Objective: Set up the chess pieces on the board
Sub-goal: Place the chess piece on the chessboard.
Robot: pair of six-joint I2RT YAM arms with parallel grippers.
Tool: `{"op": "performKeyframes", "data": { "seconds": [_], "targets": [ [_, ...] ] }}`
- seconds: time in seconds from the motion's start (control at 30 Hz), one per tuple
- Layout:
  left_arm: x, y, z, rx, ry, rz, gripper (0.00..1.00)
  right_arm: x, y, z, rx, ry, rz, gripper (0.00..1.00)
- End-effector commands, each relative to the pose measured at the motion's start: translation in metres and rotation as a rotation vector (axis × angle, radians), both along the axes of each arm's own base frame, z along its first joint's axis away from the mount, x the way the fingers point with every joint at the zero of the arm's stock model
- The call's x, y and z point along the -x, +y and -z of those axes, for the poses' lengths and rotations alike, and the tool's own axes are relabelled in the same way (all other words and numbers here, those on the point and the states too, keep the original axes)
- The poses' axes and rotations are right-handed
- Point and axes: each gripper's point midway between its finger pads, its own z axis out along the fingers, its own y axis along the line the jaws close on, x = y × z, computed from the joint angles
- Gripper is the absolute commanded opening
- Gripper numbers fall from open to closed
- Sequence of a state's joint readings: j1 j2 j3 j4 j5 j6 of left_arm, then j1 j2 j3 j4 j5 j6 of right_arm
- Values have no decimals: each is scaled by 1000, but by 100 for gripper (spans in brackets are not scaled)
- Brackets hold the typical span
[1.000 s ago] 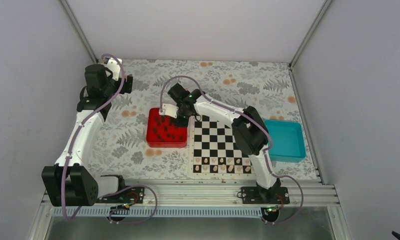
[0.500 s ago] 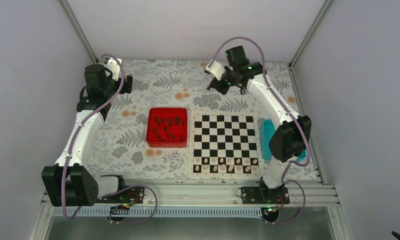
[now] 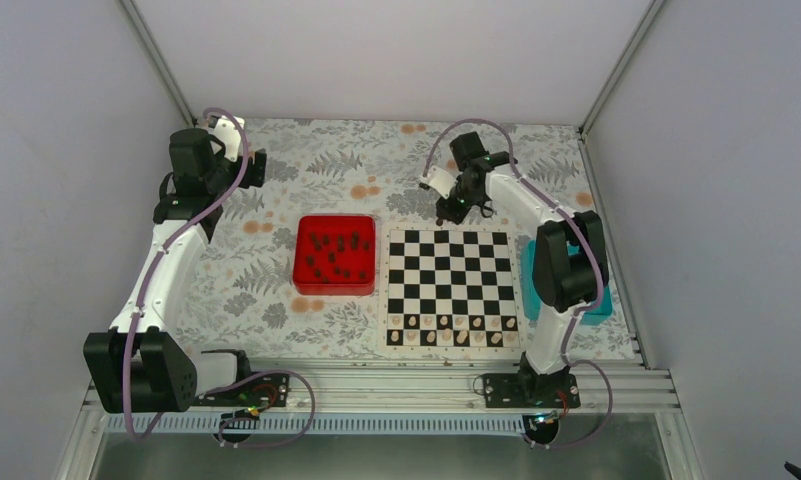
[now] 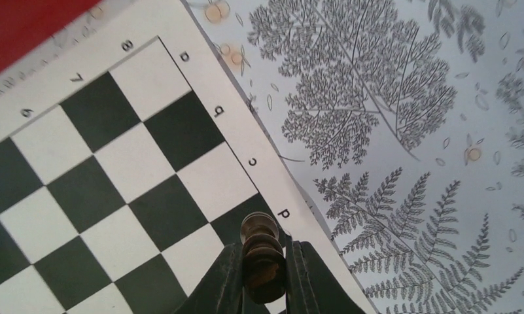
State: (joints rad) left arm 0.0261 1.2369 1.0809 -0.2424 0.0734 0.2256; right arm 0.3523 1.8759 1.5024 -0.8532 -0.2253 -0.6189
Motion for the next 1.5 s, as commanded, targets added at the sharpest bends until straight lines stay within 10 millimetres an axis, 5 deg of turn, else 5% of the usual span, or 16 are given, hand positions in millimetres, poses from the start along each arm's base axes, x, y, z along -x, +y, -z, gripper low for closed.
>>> {"op": "performKeyframes", "data": {
  "seconds": [0.0, 0.93, 1.47],
  "targets": [
    [4, -1, -7, -2, -21, 13, 100, -3, -9, 15, 43, -12, 15, 4],
    [4, -2, -5, 2, -17, 19, 100, 11, -46, 34, 62, -70, 111, 4],
    [3, -2, -2, 1, -9, 20, 100, 18, -44, 49, 35, -33, 105, 5]
  ]
}}
